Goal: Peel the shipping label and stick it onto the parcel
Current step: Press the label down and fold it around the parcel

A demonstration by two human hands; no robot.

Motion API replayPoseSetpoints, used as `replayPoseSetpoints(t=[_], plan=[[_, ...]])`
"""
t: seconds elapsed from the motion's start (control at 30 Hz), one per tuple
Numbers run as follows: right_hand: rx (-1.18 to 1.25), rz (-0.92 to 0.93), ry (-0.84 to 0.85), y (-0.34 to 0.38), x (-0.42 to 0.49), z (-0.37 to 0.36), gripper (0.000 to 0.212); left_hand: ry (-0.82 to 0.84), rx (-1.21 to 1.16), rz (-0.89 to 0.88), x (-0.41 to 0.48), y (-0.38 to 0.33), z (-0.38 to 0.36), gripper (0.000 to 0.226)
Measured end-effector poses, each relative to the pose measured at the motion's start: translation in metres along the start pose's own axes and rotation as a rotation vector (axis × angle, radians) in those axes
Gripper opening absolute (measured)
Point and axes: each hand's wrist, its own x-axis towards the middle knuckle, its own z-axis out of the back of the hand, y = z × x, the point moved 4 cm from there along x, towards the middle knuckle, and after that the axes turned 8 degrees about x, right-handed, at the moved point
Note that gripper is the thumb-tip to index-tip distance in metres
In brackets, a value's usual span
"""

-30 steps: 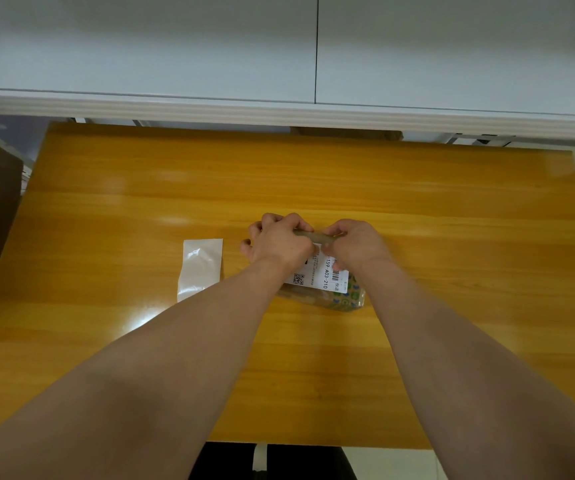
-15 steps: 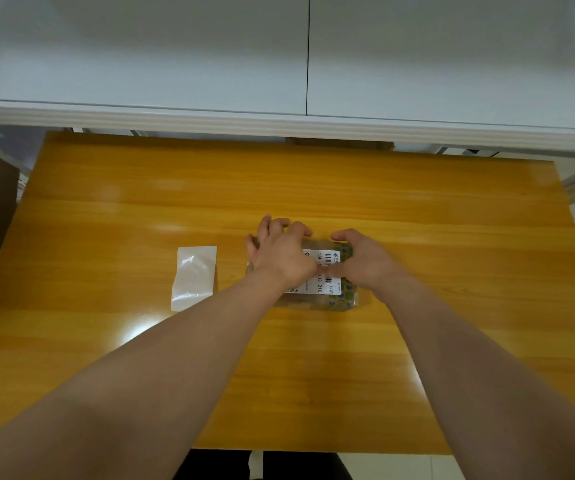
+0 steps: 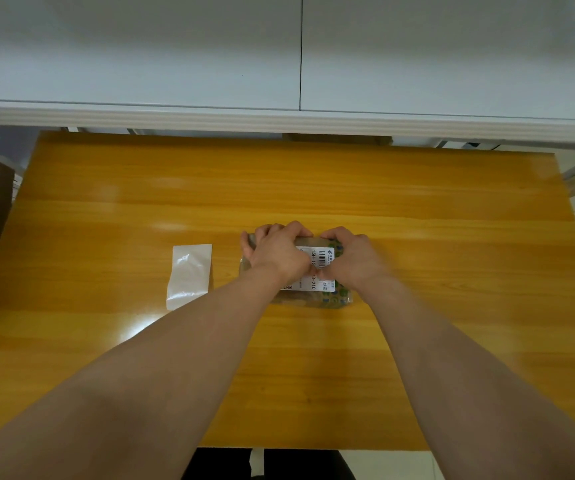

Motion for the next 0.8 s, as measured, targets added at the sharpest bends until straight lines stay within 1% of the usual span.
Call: replayPoseSetpoints(t=[0.23,0.67,0.8], plan=[[0.059,-0.023,0.008,-0.0006,0.0060,-0.0029,0.065,-0.018,-0.022,0.007,0.0016,0.0012,-0.0003,0.047],[0.071,-0.068,-0.009,0.0011,0.0080,-0.0022,0.056,-0.042,-0.039,0.016,0.0029,0.0011,-0.0006,0.038],[0.172,-0.084,-0.027,0.0032,0.0071,0.0002,0.043,-0.060,-0.060,0.060,0.0051,-0.0004,-0.0003,0.026]])
